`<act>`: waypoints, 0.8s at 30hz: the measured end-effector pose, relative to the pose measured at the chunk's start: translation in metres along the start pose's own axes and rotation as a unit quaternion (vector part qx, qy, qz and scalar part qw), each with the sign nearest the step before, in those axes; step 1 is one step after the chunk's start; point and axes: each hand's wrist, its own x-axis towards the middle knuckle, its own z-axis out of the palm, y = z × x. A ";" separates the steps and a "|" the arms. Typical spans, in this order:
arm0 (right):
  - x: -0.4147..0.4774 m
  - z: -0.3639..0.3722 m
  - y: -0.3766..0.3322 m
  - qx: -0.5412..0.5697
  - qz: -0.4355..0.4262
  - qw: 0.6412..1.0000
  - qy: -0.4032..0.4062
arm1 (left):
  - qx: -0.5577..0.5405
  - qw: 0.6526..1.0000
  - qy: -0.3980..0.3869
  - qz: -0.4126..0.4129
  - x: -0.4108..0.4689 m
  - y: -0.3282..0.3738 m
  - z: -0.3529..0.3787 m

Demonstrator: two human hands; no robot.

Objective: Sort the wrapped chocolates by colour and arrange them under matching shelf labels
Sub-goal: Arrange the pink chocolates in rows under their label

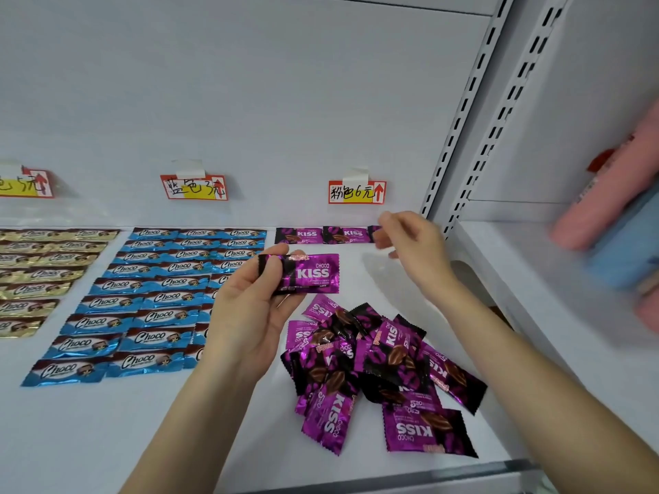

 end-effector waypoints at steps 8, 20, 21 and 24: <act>-0.058 0.014 -0.053 0.054 -0.060 0.984 -0.157 | 0.035 0.997 -0.065 0.004 -0.014 0.000 -0.005; -0.064 0.015 -0.045 -0.190 -0.262 0.930 -0.173 | 0.144 0.989 0.009 0.042 -0.019 0.011 -0.023; -0.060 0.016 -0.042 -0.181 -0.252 0.932 -0.189 | 0.149 0.988 0.011 0.046 -0.018 0.011 -0.024; -0.040 0.024 -0.028 -0.149 -0.207 0.948 -0.193 | 0.205 0.974 0.033 0.089 -0.015 0.008 -0.028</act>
